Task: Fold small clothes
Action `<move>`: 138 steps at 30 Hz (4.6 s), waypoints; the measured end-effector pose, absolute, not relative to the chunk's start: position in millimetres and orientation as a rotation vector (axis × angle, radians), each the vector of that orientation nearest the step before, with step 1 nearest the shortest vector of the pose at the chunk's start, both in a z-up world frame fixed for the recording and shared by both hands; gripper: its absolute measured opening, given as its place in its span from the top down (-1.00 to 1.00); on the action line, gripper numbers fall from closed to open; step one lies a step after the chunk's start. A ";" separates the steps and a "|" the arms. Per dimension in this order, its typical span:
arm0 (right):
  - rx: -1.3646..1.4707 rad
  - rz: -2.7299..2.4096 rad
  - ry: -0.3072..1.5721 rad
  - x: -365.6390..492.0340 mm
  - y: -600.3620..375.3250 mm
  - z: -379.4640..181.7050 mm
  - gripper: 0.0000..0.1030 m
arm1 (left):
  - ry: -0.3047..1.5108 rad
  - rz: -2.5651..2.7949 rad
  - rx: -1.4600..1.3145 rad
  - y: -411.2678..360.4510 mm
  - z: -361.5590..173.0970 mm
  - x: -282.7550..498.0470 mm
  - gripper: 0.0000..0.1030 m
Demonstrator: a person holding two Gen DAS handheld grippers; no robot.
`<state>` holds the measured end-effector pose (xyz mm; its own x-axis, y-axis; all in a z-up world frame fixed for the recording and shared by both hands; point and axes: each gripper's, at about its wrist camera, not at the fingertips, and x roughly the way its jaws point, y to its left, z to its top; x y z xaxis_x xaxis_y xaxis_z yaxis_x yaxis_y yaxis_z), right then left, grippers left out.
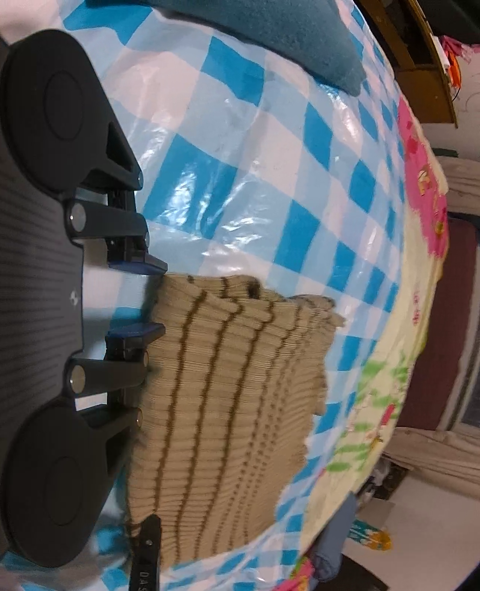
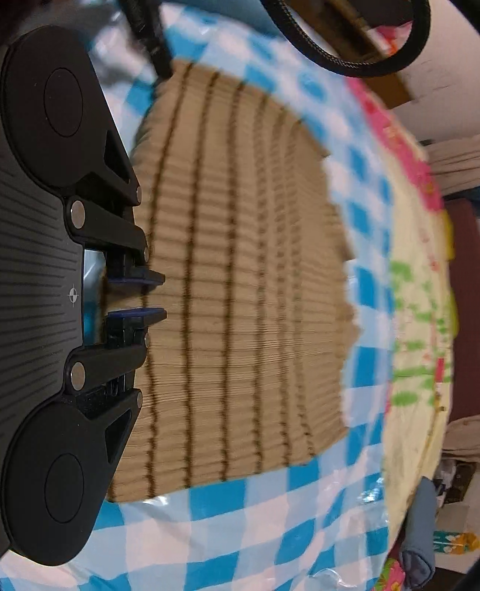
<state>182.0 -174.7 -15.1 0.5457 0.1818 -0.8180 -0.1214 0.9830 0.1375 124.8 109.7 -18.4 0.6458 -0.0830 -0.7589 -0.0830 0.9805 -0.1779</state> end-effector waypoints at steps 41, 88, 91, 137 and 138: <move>0.261 0.120 0.968 143.6 -229.5 -18.6 0.65 | 0.884 -0.071 -0.127 70.1 -4.8 121.1 0.28; 0.318 0.047 0.948 138.6 -262.5 -29.1 0.64 | 0.920 -0.119 -0.023 33.0 -6.0 127.7 0.23; 0.266 0.026 0.949 141.9 -258.6 -28.0 0.64 | 0.917 -0.113 -0.027 34.5 -5.1 131.0 0.23; 0.085 0.007 0.940 146.5 -234.8 -2.3 0.51 | 0.894 -0.041 -0.174 102.2 -10.2 125.0 0.14; 0.087 0.000 0.939 143.7 -237.1 -0.6 0.51 | 0.894 -0.042 -0.181 103.4 -11.2 125.0 0.14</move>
<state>143.7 -237.1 -0.6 0.5912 0.0379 -0.8056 0.0378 0.9965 0.0746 125.0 103.4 -11.2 0.6263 -0.1121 -0.7715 -0.0389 0.9839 -0.1746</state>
